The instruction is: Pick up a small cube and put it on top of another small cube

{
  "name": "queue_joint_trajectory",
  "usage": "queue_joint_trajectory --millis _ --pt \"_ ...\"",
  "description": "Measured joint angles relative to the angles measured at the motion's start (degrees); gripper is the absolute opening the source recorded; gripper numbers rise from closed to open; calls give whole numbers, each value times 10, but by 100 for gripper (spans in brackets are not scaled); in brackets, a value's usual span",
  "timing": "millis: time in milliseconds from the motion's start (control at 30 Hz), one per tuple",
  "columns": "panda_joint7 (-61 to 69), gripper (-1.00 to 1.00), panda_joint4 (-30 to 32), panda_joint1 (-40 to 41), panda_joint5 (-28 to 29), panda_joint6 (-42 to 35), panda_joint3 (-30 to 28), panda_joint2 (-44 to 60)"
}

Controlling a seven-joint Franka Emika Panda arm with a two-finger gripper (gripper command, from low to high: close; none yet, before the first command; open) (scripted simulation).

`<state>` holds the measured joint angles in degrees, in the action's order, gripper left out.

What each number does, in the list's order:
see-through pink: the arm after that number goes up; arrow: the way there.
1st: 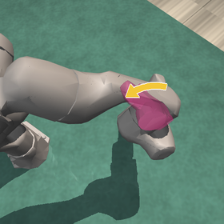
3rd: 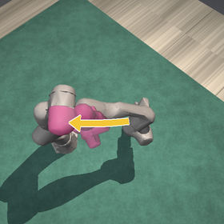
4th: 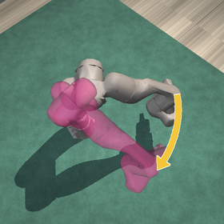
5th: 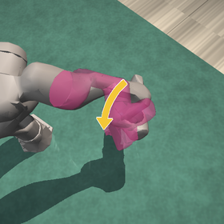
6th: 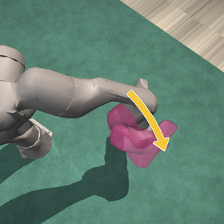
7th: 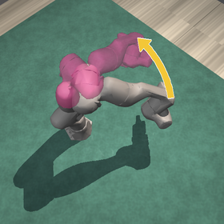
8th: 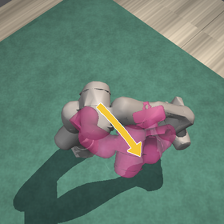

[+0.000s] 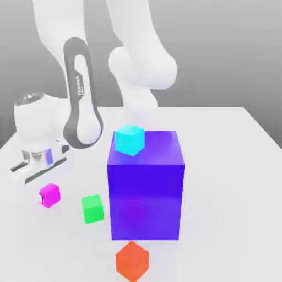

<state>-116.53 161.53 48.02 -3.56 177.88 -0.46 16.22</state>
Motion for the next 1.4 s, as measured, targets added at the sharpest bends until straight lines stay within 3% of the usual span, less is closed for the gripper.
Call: queue_joint_trajectory --millis 267,367,1000,1400 --pt "-22 -100 25 -2 29 -111 -10 -136" --pt "19 -100 4 -4 31 -137 -4 -131" --pt "598 -100 -140 60 185 -251 32 -28" --pt "1003 -100 -112 107 194 -278 136 -9"
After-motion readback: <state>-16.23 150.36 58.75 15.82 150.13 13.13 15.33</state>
